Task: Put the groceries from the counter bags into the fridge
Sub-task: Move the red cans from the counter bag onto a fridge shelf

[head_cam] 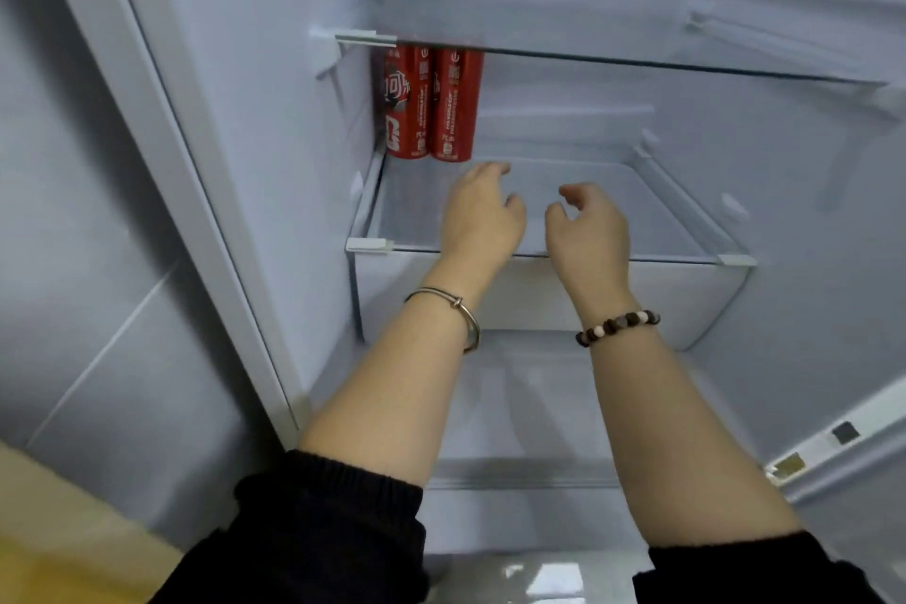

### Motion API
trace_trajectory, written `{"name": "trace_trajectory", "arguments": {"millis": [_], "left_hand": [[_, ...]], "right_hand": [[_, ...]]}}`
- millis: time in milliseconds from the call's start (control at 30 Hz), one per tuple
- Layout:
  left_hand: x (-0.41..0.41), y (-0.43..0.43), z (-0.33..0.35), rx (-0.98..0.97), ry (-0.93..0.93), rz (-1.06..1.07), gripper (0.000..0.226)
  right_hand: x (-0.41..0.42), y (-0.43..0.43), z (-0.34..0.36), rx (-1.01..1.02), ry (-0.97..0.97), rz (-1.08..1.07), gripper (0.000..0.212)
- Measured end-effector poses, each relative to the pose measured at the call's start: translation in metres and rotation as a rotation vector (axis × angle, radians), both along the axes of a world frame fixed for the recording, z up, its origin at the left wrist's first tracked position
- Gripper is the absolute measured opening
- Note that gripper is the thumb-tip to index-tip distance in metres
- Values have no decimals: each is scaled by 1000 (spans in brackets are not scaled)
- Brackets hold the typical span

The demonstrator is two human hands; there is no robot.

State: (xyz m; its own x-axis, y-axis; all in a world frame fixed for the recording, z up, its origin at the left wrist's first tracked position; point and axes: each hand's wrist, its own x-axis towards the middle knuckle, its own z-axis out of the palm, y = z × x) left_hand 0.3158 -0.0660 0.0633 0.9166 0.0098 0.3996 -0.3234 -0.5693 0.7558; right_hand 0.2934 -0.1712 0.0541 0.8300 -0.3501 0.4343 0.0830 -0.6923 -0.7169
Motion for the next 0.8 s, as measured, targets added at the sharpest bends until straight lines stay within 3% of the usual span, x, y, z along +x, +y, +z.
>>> {"name": "trace_trajectory", "arguments": {"millis": [267, 500, 800], "left_hand": [[-86, -42, -37, 341, -253, -240, 46], [-200, -102, -81, 366, -242, -438, 43], [-383, -216, -114, 448, -270, -850, 44]], "right_hand": [[-110, -63, -34, -199, -102, -147, 32], [-262, -130, -73, -184, 103, -268, 33], [-484, -208, -101, -165, 286, -656, 42]]}}
